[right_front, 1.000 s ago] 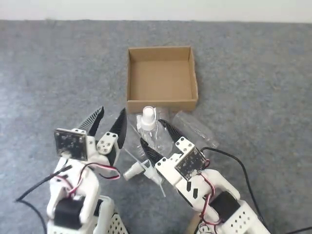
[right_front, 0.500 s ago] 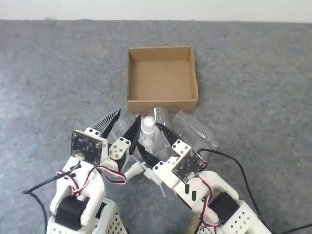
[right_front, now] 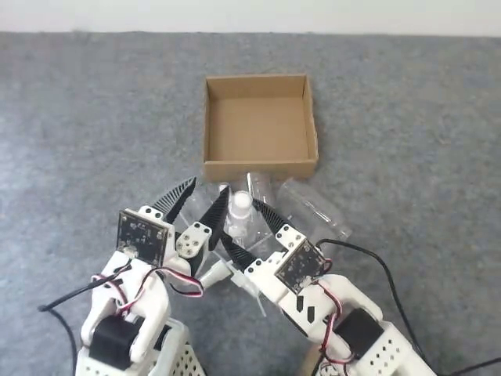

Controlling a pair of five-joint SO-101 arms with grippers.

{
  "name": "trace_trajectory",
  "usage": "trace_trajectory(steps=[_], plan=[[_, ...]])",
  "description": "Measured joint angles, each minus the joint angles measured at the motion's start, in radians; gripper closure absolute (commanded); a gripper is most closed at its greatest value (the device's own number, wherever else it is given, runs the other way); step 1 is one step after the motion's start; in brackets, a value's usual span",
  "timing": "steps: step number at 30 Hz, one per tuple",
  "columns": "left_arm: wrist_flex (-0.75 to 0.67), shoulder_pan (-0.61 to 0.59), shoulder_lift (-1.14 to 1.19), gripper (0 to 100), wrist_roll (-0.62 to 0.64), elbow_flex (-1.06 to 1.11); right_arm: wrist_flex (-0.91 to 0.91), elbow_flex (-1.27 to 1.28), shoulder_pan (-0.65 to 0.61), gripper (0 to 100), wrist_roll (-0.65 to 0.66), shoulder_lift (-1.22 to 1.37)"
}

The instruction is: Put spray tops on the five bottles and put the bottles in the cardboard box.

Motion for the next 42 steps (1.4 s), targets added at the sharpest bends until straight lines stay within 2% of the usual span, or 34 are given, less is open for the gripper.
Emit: trace_trajectory(steps=[7,12,23,30,34,42], plan=[[0.000,-0.167,0.002,83,-0.002,-0.040,0.000,0.000,0.015,92.3,0.000,0.000],[0.000,-0.201,0.002,83,-0.002,-0.040,0.000,0.000,0.012,92.3,0.000,0.000],[0.000,0.037,0.002,83,-0.002,-0.041,0.000,0.000,0.018,92.3,0.000,0.000],[-0.008,0.066,0.000,83,-0.029,-0.025,0.000,0.000,0.021,92.3,0.000,0.002],[0.000,-0.002,0.000,83,-0.037,-0.018,0.000,0.000,0.017,92.3,0.000,0.000],[0.000,-0.272,0.000,83,0.009,-0.028,0.000,0.000,0.020,92.3,0.000,0.000]])
